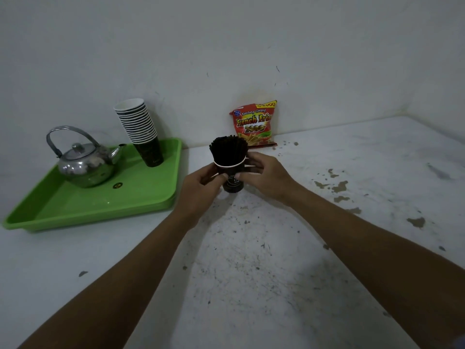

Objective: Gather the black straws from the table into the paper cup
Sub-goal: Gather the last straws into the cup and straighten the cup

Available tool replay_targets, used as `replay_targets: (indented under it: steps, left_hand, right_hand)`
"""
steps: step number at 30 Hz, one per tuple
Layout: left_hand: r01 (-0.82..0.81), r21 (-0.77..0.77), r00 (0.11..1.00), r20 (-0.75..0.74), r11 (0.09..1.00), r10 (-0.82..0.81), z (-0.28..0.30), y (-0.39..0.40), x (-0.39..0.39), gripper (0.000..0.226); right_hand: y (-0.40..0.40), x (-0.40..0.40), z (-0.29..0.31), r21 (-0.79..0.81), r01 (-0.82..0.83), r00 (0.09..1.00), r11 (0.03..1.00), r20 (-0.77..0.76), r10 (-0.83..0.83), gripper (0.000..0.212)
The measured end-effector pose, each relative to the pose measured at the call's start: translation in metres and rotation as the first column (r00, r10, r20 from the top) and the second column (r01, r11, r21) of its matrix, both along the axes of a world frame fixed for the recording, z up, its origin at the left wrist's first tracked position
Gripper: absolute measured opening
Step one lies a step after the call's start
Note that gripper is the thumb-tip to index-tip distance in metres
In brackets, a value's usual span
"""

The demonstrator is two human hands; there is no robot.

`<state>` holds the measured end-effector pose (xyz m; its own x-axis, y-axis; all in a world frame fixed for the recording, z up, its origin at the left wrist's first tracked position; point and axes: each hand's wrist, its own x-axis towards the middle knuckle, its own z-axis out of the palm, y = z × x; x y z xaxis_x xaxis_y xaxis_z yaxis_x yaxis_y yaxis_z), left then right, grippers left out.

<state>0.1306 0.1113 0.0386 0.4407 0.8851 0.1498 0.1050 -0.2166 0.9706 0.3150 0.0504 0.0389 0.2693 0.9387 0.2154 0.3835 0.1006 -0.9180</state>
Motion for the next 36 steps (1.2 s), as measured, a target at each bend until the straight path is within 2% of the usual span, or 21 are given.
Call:
replay_targets:
  steps: [2, 13, 20, 27, 36]
  left_hand:
    - [-0.006, 0.005, 1.000, 0.012, 1.000, 0.006, -0.002, -0.001, 0.002, 0.039]
    - [-0.044, 0.056, 0.999, 0.008, 0.998, 0.043, 0.011, 0.054, 0.009, 0.034]
    - [-0.085, -0.128, 0.996, 0.017, 0.988, 0.088, 0.022, 0.113, 0.023, 0.028]
    - [-0.129, -0.202, 0.990, 0.025, 0.971, 0.137, 0.015, 0.152, 0.037, 0.018]
    - [-0.174, -0.233, 0.981, 0.046, 0.957, 0.190, 0.012, 0.163, 0.051, 0.027]
  right_hand:
    - [0.004, -0.003, -0.003, 0.005, 0.007, 0.998, 1.000, 0.060, -0.007, 0.063]
    - [0.062, -0.014, 0.010, 0.073, 0.043, 0.998, 0.996, 0.036, -0.046, 0.057]
    - [0.124, -0.022, 0.002, 0.091, 0.141, 0.990, 0.986, 0.004, -0.142, 0.050]
    - [0.164, -0.026, -0.012, 0.127, 0.188, 0.982, 0.974, -0.015, -0.187, 0.048]
    - [0.183, -0.026, -0.020, 0.150, 0.223, 0.974, 0.963, -0.005, -0.225, 0.053]
